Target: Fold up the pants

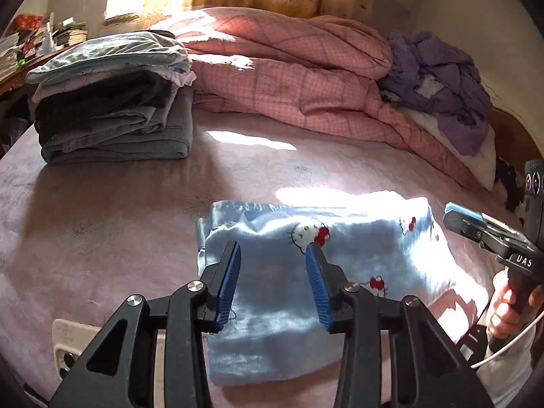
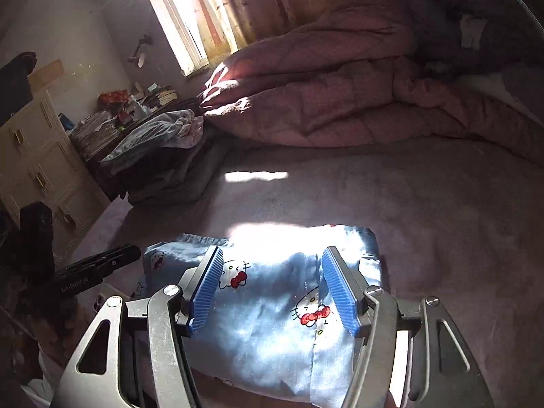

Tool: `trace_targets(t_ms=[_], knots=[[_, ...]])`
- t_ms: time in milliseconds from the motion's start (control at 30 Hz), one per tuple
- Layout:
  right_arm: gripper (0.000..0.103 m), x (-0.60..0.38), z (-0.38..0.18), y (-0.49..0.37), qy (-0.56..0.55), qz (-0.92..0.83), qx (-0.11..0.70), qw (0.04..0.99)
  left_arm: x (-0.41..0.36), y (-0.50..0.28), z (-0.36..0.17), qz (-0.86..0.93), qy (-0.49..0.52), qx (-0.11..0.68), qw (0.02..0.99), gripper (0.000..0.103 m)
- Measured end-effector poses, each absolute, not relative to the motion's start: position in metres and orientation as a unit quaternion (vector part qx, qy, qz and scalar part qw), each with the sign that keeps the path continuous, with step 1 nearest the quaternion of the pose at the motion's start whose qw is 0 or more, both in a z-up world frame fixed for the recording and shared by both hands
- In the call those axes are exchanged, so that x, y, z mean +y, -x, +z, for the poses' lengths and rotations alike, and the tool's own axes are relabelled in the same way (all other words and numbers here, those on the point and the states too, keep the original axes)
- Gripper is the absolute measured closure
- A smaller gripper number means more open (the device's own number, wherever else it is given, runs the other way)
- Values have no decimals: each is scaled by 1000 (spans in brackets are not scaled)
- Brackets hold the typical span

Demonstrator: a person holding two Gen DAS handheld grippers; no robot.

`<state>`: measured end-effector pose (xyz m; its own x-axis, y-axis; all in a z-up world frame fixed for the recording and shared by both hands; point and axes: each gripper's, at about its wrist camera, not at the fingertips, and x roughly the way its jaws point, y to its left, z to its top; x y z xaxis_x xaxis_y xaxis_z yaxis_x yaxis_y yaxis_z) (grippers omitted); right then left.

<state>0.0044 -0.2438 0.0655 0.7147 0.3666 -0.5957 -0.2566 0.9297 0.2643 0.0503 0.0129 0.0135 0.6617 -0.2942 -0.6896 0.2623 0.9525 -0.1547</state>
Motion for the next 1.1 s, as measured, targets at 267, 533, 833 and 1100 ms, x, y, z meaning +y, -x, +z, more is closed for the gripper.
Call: trace_targets(t_ms=[267, 533, 833, 1100], knots=[[71, -215, 53, 19, -13, 182, 318, 930, -17, -59, 5, -204, 6, 367, 908, 72], [87, -220, -2, -69, -97, 57, 404, 908, -16, -131, -36, -63, 54, 428, 900, 98], [87, -216, -12, -85, -79, 97, 402, 907, 5, -135, -41, -42, 61, 426, 902, 98], [87, -220, 40, -25, -88, 121, 360, 921, -9, -66, -4, -148, 84, 348, 922, 103]])
